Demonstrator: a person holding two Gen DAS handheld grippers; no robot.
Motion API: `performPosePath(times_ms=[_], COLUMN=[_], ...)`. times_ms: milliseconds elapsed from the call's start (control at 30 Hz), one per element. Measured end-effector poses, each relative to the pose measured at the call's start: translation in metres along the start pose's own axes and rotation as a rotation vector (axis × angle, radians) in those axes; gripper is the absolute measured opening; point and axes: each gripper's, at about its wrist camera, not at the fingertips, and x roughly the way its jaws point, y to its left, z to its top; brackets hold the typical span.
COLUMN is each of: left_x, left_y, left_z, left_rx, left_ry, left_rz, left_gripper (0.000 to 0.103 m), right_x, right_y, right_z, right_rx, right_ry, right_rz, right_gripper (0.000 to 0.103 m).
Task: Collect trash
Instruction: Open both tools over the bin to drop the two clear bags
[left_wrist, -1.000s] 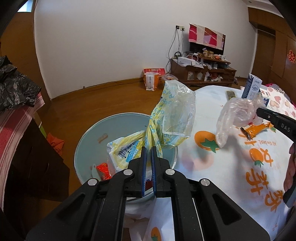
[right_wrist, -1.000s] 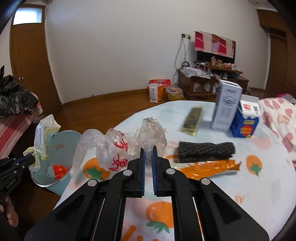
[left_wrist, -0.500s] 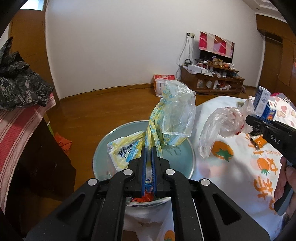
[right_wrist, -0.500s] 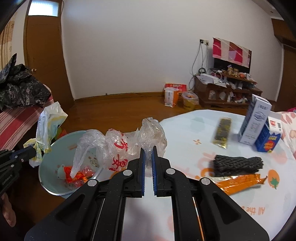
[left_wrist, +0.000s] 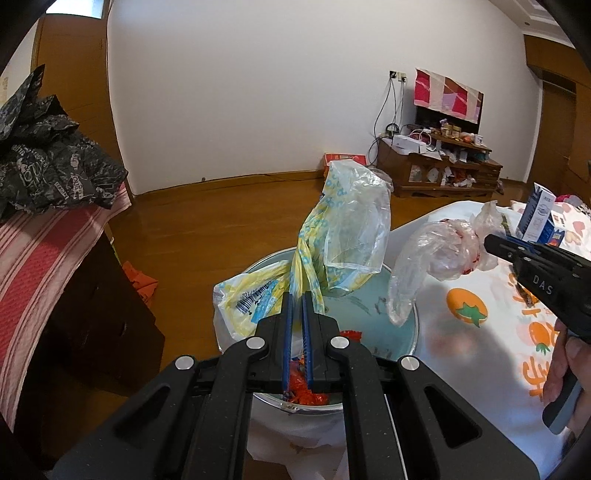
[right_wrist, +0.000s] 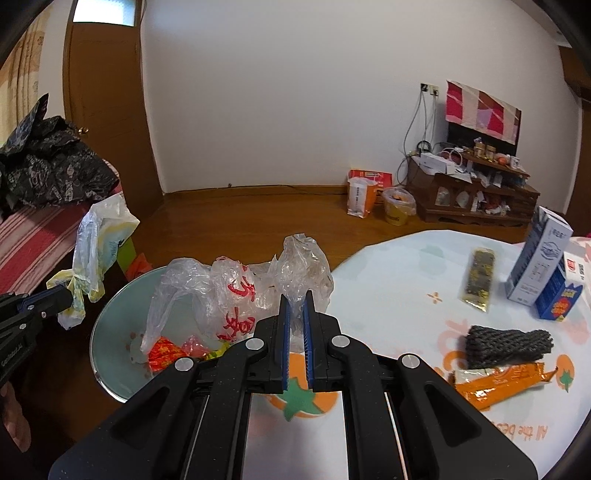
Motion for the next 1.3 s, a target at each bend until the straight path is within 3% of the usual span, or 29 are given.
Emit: performPosePath(times_ms=[533,1300], left_x=[-0.002,-0.001], left_y=[0.003,0.006], left_z=[-0.001,-0.001], left_rx=[-0.016,-0.037], left_ry=[0.016,0.029], left_rz=[0.026,0.038], left_gripper=[0.005,0.006], right_x=[0.017,0.018], right_y=[0.031,0.037], right_z=[0.007,0.007], right_rx=[-0.056,-0.074], right_ry=[0.015,0.023], right_rz=[0.035,0.046], right_gripper=[0.007,0.008])
